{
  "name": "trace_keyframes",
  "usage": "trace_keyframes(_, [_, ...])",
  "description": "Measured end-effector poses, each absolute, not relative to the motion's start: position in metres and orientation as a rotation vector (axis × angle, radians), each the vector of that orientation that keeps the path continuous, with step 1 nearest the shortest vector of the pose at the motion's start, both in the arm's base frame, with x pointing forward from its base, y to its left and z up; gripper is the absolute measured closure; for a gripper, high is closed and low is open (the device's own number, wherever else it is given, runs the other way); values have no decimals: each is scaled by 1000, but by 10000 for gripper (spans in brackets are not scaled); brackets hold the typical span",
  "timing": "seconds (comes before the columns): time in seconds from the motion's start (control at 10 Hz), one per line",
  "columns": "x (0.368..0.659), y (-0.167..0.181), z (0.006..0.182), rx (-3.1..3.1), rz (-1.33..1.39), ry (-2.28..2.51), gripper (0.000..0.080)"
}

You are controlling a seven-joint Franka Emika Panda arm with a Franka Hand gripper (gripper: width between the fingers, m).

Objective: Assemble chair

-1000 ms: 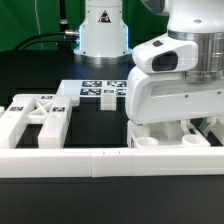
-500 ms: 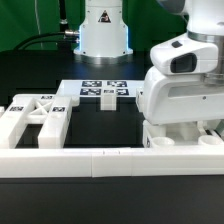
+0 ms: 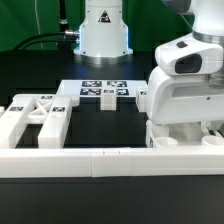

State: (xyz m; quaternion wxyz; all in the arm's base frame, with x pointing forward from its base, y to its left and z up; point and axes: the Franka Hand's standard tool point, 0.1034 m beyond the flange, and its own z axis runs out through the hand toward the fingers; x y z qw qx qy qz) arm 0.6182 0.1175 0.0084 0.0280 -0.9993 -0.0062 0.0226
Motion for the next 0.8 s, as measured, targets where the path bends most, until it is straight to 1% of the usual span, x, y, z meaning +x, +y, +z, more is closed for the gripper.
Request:
trace_keyframes(0.1, [621, 112, 13, -3089, 59, -12, 687])
trace_keyframes(0.2, [625, 105, 20, -3096, 41, 0, 504])
trace_keyframes(0.3, [629, 102, 28, -3099, 23, 5, 504])
trace_keyframes(0.4, [634, 103, 42, -3096, 6, 6, 320])
trace_keyframes(0.5, [638, 102, 60, -3088, -19, 3, 208])
trace_keyframes(0.6, [633, 95, 71, -3086, -42, -53, 208])
trace_keyframes(0.7, [617, 83, 78, -3089, -55, -110, 162])
trace_keyframes(0.8, [595, 74, 81, -3093, -43, -133, 153])
